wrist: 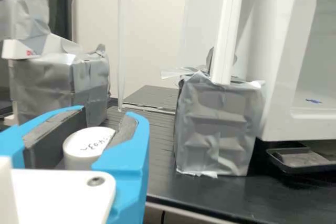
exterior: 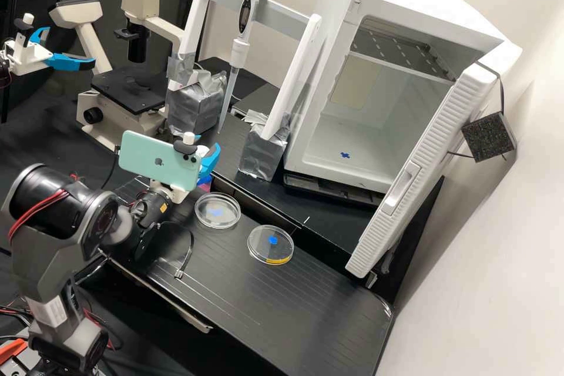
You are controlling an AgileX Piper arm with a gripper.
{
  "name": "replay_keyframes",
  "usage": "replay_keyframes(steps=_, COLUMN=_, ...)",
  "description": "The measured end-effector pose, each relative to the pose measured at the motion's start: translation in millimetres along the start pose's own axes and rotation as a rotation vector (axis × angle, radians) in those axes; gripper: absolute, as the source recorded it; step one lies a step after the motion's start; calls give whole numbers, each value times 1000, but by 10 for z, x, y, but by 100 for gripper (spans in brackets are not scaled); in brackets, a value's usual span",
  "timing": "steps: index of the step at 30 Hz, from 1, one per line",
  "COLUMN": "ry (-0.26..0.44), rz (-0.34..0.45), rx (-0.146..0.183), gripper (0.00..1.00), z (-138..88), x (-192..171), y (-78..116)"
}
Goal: Open the bottle
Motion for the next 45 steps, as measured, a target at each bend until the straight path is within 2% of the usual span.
replay_keyframes(steps=7, ry=64, rz=15, rx=15, gripper=0, z=-56, x=-278, y=15)
replay_keyframes(steps=20, ry=33, rz=-58, rx=15, gripper=0, z=20, x=-484, y=-130)
replay_keyframes(steps=30, ry=39, rz=-136, rx=23, gripper=0, z=8, x=-514, y=-272)
replay_keyframes(steps=36, ry=25, rz=-148, rx=24, gripper=0, z=27, x=-506, y=-300)
replay_keyframes(steps=37, ry=17, rz=-145, rx=24, gripper=100, z=36, x=-505, y=-299)
replay_keyframes(steps=45, ry=-13, rz=-131, rx=29, gripper=100, z=61, x=-499, y=-300)
